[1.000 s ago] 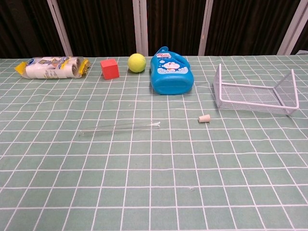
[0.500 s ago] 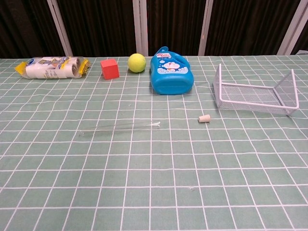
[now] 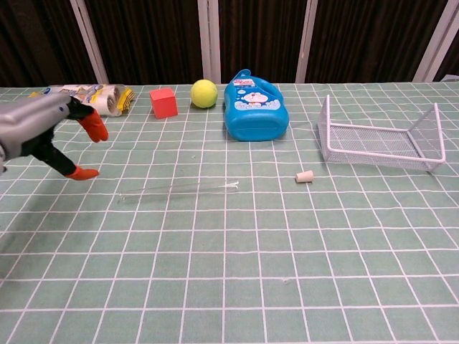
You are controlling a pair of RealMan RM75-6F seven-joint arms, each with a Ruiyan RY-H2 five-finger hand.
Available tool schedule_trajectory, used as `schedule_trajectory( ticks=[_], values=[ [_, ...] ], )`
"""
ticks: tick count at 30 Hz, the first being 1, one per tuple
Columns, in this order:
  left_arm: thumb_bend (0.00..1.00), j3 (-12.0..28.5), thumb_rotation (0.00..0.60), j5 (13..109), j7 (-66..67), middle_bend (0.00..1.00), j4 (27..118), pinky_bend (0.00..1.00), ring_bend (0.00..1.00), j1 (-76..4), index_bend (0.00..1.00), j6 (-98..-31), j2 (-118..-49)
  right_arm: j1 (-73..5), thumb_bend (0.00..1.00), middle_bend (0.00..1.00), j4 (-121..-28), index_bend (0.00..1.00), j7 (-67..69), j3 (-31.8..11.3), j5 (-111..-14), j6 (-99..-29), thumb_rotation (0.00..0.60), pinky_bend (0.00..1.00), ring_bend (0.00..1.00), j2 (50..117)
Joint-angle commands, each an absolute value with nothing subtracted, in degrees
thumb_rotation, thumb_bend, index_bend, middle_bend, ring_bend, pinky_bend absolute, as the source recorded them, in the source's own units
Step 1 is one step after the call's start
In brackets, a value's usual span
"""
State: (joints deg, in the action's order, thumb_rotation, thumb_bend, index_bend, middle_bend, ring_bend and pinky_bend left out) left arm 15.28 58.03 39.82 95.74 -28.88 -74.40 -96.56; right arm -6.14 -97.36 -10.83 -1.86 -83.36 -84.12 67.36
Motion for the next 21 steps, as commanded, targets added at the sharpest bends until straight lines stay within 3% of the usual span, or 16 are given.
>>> schedule_trajectory(
  ticks=[1, 21],
  values=[
    [0.3, 16.7, 0.6, 54.3, 42.6, 0.35, 92.2, 0.0, 0.0, -31.6, 0.39, -74.4, -101.3, -6.1, 0.31, 0.0, -97.5, 0.0, -10.6, -2.0, -83.2, -84.0, 0.6, 0.0, 0.0, 67.3],
    [0.36, 18.2, 0.6, 49.1, 48.1, 0.41, 80.7, 0.0, 0.01, -38.8, 0.39, -73.9, -114.7, -5.9, 0.31, 0.0, -97.6, 0.0, -8.6, -2.3, -84.2, -83.6, 0.6, 0.0, 0.0, 67.1]
  ],
)
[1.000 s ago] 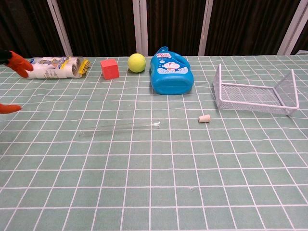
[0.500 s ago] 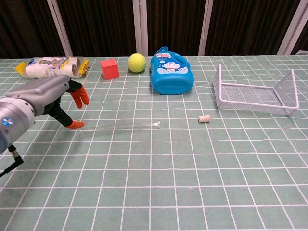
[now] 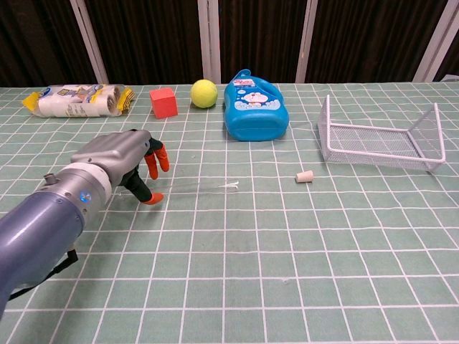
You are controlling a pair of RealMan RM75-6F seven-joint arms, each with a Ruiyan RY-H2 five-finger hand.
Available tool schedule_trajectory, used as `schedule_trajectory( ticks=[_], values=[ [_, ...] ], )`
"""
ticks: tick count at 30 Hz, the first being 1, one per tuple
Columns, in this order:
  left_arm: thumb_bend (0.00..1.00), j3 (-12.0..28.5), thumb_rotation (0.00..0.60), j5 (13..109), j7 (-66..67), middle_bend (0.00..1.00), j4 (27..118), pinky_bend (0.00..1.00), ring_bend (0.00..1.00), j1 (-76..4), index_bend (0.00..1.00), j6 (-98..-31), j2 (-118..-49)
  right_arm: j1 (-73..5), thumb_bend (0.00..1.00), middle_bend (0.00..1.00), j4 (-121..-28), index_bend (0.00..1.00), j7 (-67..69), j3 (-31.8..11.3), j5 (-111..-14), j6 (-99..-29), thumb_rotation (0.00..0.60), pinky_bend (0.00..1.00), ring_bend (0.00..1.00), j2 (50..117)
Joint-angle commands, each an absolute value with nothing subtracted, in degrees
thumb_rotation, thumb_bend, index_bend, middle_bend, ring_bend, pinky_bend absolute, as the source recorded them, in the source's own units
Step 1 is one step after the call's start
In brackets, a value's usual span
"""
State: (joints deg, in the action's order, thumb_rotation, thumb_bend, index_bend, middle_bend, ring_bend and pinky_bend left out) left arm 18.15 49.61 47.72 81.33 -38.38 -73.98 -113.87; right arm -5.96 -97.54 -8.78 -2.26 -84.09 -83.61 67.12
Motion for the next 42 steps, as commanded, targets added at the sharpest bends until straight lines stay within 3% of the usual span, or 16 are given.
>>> schedule_trajectory(
  ticks=[1, 29, 42],
  values=[
    [0.36, 18.2, 0.6, 48.9, 48.2, 0.41, 80.5, 0.0, 0.01, -38.9, 0.4, -73.9, -115.0, -5.9, 0.31, 0.0, -97.6, 0.0, -8.5, -2.3, -84.2, -83.6, 0.6, 0.0, 0.0, 67.1],
    [0.44, 18.0, 0.6, 46.0, 49.4, 0.41, 79.1, 0.0, 0.03, -39.3, 0.48, -74.2, -116.0, -5.6, 0.31, 0.0, -98.1, 0.0, -7.6, -2.6, -84.0, -83.0, 0.6, 0.0, 0.0, 66.9],
    [0.68, 18.3, 0.6, 46.3, 48.6, 0.45, 80.5, 0.0, 0.05, -39.5, 0.51, -74.5, -115.6, -5.4, 0.31, 0.0, -98.3, 0.0, -7.1, -2.9, -83.7, -83.0, 0.6, 0.0, 0.0, 66.9]
  ],
)
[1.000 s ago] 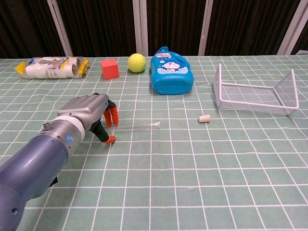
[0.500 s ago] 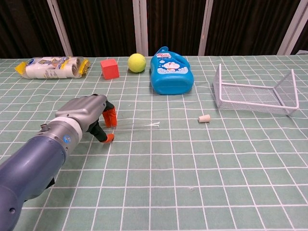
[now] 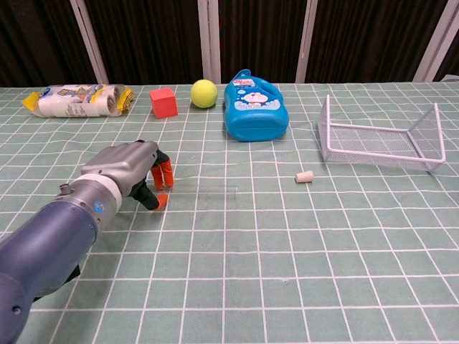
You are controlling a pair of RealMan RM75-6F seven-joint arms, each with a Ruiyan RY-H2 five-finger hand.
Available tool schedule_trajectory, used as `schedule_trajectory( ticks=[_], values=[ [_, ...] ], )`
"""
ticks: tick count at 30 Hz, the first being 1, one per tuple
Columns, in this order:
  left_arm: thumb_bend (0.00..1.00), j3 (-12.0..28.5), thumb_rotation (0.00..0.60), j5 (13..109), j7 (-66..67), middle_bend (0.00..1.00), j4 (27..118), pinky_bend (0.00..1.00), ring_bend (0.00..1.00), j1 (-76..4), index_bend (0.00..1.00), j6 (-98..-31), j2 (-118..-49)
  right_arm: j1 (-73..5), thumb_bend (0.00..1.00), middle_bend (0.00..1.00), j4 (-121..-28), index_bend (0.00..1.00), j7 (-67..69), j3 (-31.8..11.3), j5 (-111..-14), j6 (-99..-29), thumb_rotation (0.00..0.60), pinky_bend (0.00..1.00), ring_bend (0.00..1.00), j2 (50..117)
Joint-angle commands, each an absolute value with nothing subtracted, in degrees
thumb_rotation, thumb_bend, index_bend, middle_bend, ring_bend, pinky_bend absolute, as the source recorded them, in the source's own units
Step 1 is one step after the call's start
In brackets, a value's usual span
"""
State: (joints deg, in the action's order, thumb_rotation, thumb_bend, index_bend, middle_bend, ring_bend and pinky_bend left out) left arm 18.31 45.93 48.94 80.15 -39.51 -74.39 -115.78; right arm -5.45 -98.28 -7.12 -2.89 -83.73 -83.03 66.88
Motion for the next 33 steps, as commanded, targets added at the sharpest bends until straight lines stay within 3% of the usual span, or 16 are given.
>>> schedule_trajectory(
  ticks=[1, 15, 23, 29, 33],
  values=[
    [0.69, 18.3, 0.6, 46.8, 48.1, 0.45, 80.9, 0.0, 0.05, -39.5, 0.51, -74.6, -115.4, -5.4, 0.31, 0.0, -98.3, 0.0, -7.1, -2.9, -83.7, -83.0, 0.6, 0.0, 0.0, 66.9],
    [0.73, 17.4, 0.6, 53.3, 41.1, 0.47, 86.4, 0.0, 0.05, -38.1, 0.52, -73.6, -108.2, -5.4, 0.31, 0.0, -98.5, 0.0, -7.6, -2.8, -83.7, -82.7, 0.6, 0.0, 0.0, 67.0],
    [0.73, 14.3, 0.6, 62.1, 29.9, 0.47, 88.2, 0.0, 0.05, -35.8, 0.52, -71.8, -101.9, -5.7, 0.31, 0.0, -98.7, 0.0, -8.7, -2.8, -84.0, -82.3, 0.6, 0.0, 0.0, 67.2],
    [0.73, 14.2, 0.6, 66.9, 22.3, 0.47, 89.8, 0.0, 0.05, -34.6, 0.52, -71.7, -97.2, -7.0, 0.31, 0.0, -99.8, 0.0, -9.8, -3.8, -83.3, -80.9, 0.6, 0.0, 0.0, 67.7],
    [0.73, 15.5, 0.6, 68.0, 18.8, 0.47, 91.7, 0.0, 0.05, -34.4, 0.52, -71.4, -94.3, -9.6, 0.31, 0.06, -101.2, 0.09, -11.3, -5.2, -81.6, -77.3, 0.6, 0.0, 0.0, 68.1]
  ],
)
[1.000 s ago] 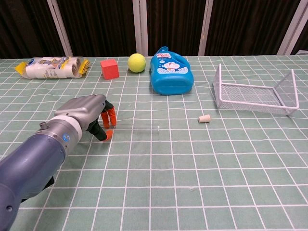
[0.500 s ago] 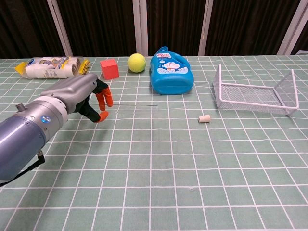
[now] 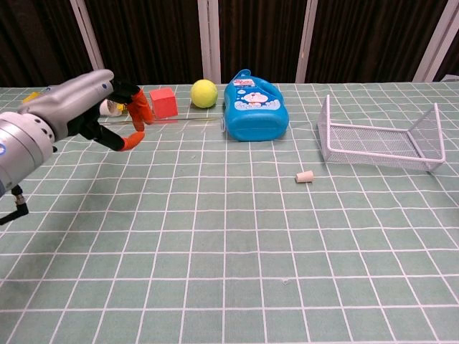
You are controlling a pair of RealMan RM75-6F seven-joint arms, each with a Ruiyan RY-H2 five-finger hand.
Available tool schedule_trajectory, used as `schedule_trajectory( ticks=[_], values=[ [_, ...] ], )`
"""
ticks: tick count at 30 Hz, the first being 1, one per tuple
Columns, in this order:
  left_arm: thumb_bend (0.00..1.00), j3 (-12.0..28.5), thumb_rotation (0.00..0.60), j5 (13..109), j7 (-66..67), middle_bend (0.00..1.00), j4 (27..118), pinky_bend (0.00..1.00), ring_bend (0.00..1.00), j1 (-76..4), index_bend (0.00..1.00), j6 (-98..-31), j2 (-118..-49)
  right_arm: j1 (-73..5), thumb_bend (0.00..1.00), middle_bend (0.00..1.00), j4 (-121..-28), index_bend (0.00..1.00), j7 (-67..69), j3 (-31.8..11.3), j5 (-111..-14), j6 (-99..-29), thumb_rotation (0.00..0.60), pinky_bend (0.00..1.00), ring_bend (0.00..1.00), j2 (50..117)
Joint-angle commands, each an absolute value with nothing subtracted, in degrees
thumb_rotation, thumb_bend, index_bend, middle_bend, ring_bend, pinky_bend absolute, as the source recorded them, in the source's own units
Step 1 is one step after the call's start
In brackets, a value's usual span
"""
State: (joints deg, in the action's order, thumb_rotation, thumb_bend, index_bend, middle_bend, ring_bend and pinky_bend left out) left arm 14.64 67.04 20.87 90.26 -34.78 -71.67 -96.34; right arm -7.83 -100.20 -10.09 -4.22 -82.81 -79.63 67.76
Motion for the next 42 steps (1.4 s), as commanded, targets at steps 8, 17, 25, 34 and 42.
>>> schedule_trajectory(
  ticks=[8, 17, 25, 34, 42],
  values=[
    [0.73, 18.0, 0.6, 68.8, 14.7, 0.47, 94.4, 0.0, 0.05, -34.7, 0.52, -70.3, -89.4, -17.5, 0.31, 0.14, -103.7, 0.33, -19.3, -10.0, -75.1, -69.1, 0.6, 0.0, 0.03, 72.5],
    [0.73, 20.5, 0.6, 67.9, 10.7, 0.47, 95.0, 0.0, 0.05, -35.2, 0.52, -68.5, -85.1, -27.3, 0.31, 0.15, -98.3, 0.34, -30.4, -12.5, -70.0, -61.8, 0.6, 0.0, 0.04, 82.2],
    [0.73, 20.8, 0.6, 67.6, 8.8, 0.47, 94.1, 0.0, 0.05, -35.3, 0.52, -67.6, -82.5, -33.4, 0.31, 0.15, -91.0, 0.35, -35.7, -14.1, -64.5, -58.1, 0.6, 0.0, 0.04, 89.2],
    [0.73, 21.3, 0.6, 67.1, 8.1, 0.47, 93.9, 0.0, 0.05, -35.6, 0.52, -67.8, -80.8, -37.3, 0.31, 0.16, -84.2, 0.41, -36.5, -15.3, -61.1, -56.5, 0.6, 0.0, 0.04, 93.1],
    [0.73, 21.1, 0.6, 66.4, 8.4, 0.47, 93.7, 0.0, 0.05, -35.9, 0.52, -68.3, -81.0, -39.7, 0.31, 0.16, -80.7, 0.44, -36.2, -15.3, -59.5, -55.6, 0.6, 0.0, 0.04, 95.4]
  ],
)
